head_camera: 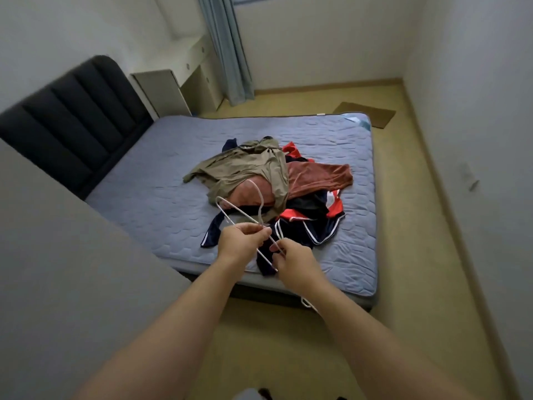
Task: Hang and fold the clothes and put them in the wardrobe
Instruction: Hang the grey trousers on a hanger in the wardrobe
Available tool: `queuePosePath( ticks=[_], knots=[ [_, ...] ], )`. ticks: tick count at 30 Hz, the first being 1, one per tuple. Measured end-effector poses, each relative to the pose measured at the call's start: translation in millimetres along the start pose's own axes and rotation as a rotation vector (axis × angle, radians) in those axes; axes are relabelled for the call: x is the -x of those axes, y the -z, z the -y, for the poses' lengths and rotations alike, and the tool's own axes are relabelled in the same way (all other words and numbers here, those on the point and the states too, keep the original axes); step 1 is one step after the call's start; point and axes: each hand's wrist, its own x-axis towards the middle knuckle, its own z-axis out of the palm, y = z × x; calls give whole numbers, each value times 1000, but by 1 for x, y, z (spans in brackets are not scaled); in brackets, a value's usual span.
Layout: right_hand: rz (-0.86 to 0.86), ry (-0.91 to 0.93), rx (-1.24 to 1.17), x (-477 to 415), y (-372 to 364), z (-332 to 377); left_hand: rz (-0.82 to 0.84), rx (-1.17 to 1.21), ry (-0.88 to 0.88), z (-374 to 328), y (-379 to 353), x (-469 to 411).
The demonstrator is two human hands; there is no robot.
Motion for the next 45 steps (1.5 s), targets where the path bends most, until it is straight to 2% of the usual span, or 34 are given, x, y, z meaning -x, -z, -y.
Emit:
queuePosePath(
  ticks=[6,8,14,19,23,29,32,35,40,42,45],
  knots=[
    [-106,-196,11,-135,-12,-8,361,-233,38,4,6,-152],
    [-127,-261,27,-184,-26,-11,413,-305,80,21,12,-216],
    [-225,-538,9,-306,-64,-25,395,-491,265,75,50,-415],
    [-265,-594,32,-381,-82,-12,332,-560,333,99,85,-528],
    [-315,-559,-30,-453,-107,-17,313,-674,277,124,80,-609],
    [-430,-598,-100,-547,-132,-57,460,-870,92,165,19,-707],
    [-515,-577,-61,-575,-135,-77,530,-832,38,186,-28,-738],
    [-602,-573,-44,-585,-138,-97,558,-682,97,201,-77,-753],
    [-703,-667,7,-583,-139,-127,578,-429,242,215,-151,-765],
    [-711,-698,4,-578,-142,-137,612,-309,376,219,-173,-762],
    [-717,-742,-2,-571,-147,-149,637,-269,508,221,-198,-754]
  ],
)
